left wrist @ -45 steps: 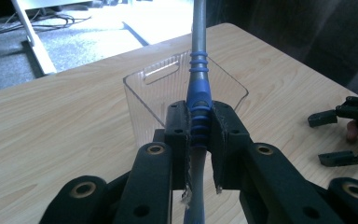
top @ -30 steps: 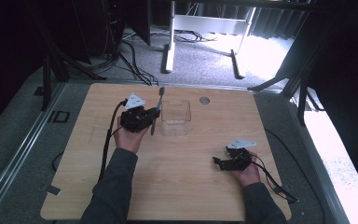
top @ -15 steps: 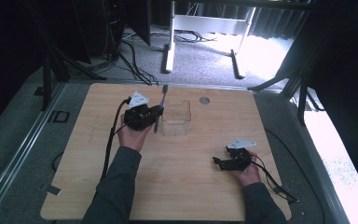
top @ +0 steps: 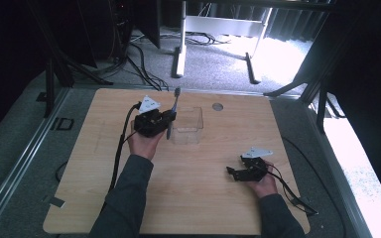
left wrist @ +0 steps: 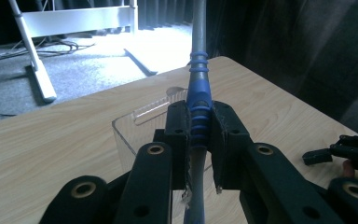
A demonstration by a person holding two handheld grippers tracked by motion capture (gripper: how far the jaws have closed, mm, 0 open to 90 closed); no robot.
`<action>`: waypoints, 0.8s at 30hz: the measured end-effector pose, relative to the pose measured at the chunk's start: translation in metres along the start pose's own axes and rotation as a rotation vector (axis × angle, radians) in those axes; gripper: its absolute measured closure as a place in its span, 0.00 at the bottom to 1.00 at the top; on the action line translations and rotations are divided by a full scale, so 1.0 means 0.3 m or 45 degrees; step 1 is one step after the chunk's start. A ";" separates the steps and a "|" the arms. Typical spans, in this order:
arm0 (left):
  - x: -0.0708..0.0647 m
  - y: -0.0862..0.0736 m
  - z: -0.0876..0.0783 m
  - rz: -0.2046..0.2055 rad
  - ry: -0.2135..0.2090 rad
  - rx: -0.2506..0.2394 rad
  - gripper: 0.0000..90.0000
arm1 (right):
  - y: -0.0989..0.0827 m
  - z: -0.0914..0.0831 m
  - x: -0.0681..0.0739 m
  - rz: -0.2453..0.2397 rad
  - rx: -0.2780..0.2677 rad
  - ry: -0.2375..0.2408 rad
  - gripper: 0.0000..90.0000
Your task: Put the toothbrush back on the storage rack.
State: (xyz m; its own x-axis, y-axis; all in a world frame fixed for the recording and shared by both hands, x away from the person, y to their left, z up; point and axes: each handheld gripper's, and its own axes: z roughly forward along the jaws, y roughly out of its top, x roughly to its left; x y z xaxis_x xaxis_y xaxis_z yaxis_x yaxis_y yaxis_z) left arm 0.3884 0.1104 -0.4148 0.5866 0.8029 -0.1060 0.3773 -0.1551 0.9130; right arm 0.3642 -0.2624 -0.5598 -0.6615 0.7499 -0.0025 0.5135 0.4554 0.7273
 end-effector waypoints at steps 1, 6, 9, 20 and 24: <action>-0.001 0.002 0.002 -0.003 -0.004 -0.004 0.87 | 0.000 0.000 0.000 -0.001 0.000 0.000 0.22; -0.010 0.014 0.009 0.005 -0.004 -0.012 0.87 | 0.000 0.000 0.000 0.000 0.000 0.000 0.22; -0.014 0.021 0.014 0.006 -0.008 -0.025 0.87 | 0.000 0.000 0.000 0.001 0.000 0.000 0.22; -0.030 0.025 0.039 0.010 -0.014 -0.067 0.87 | 0.000 0.000 0.000 0.000 0.000 0.001 0.22; -0.031 0.023 0.048 0.000 -0.023 -0.085 0.87 | 0.000 0.000 0.000 0.001 0.000 0.000 0.22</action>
State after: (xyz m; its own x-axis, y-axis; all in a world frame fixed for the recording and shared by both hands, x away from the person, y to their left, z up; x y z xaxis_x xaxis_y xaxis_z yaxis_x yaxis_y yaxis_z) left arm 0.3958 0.0935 -0.4130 0.5996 0.7924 -0.1124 0.3289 -0.1159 0.9372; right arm 0.3642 -0.2624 -0.5598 -0.6613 0.7501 -0.0018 0.5142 0.4549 0.7271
